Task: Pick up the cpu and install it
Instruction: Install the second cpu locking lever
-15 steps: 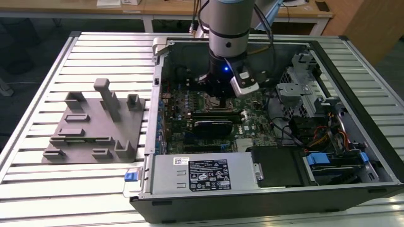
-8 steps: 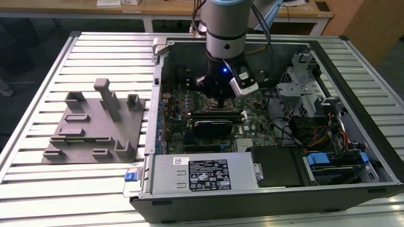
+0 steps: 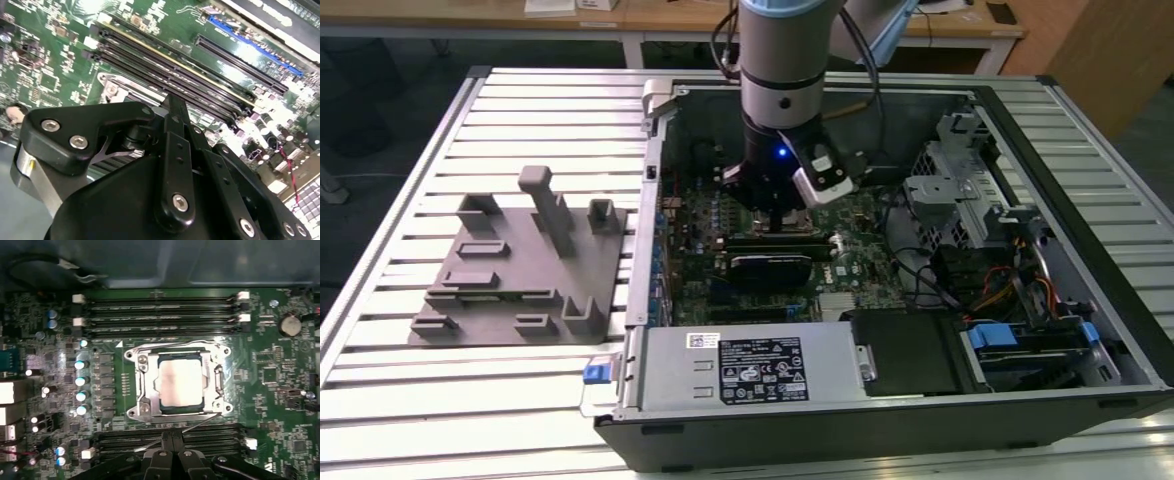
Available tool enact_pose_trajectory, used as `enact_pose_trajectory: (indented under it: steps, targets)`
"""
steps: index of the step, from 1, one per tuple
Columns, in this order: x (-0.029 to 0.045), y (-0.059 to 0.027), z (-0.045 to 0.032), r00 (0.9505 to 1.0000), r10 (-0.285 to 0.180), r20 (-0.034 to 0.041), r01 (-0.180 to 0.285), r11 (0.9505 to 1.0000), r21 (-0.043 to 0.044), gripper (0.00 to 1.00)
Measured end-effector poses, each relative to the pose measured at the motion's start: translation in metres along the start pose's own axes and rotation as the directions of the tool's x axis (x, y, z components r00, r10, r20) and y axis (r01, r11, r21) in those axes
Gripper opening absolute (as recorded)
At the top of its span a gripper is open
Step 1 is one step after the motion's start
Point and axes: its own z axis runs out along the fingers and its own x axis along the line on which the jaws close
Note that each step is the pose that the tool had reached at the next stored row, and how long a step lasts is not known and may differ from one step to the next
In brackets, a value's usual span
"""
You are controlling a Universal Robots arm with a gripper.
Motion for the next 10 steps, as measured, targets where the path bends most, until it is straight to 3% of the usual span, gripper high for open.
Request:
enact_pose_trajectory:
  steps: [9,10]
  targets:
    - [0.0007,-0.0011,0.0009,1.0,-0.005,-0.0003,0.005,1.0,-0.0027,0.11]
    - [0.0007,-0.0018,0.0012,1.0,-0.004,-0.0007,0.004,1.0,-0.0086,0.11]
